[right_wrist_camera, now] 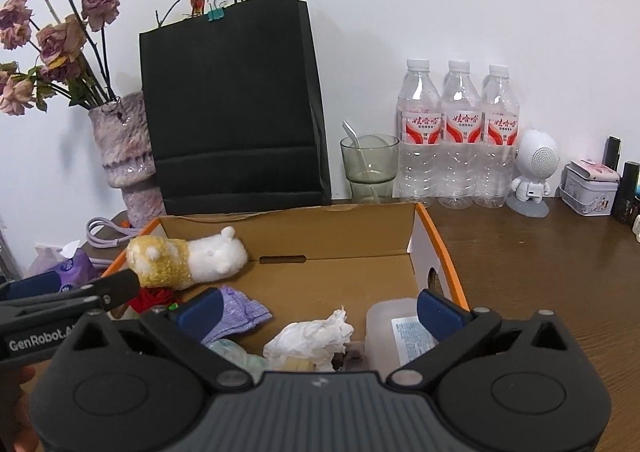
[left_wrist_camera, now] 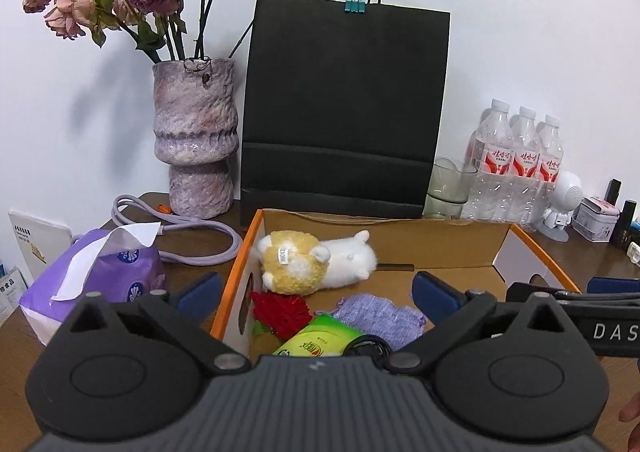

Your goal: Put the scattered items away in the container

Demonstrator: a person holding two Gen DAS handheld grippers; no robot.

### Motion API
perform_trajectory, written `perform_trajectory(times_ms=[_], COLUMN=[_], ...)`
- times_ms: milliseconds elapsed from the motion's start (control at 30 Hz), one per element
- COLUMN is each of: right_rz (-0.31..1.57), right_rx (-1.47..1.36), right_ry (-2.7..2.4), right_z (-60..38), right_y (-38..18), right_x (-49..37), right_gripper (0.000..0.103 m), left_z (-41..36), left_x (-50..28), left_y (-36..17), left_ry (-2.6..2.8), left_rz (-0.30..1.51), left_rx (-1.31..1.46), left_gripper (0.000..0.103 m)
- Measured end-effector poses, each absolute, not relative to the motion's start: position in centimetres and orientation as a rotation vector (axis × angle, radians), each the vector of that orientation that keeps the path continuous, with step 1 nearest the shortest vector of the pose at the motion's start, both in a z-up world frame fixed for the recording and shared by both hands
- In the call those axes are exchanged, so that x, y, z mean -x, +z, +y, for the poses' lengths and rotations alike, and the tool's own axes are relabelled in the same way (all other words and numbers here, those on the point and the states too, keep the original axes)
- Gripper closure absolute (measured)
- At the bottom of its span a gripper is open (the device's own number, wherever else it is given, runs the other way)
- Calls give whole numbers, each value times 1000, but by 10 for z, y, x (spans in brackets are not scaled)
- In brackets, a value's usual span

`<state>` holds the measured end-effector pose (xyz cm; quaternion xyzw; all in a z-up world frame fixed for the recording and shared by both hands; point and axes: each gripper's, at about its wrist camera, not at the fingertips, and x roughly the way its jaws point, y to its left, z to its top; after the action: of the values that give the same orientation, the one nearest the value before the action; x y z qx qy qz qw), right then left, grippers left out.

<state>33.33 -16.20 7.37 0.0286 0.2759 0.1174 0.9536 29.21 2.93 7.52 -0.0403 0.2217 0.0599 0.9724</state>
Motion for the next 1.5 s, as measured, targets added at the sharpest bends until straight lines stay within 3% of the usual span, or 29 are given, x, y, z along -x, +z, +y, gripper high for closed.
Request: perform_trajectory(times_ms=[367,833,1500], right_rz=[534,469,476], right_rx=[-45,-13,-14], right_ry=[246,238,258], right_z=[-164,-180,-187], right_y=[85,106,67], right_x=[-319,-241,-167], right_gripper=[0,0,0], left_z=[27,6,-8], left_x=[-274,-199,-137], left_y=[89,103,71], left_ry=[115,89,113], left_rz=[417,377,384], left_rx=[81,55,16], left_gripper=[0,0,0])
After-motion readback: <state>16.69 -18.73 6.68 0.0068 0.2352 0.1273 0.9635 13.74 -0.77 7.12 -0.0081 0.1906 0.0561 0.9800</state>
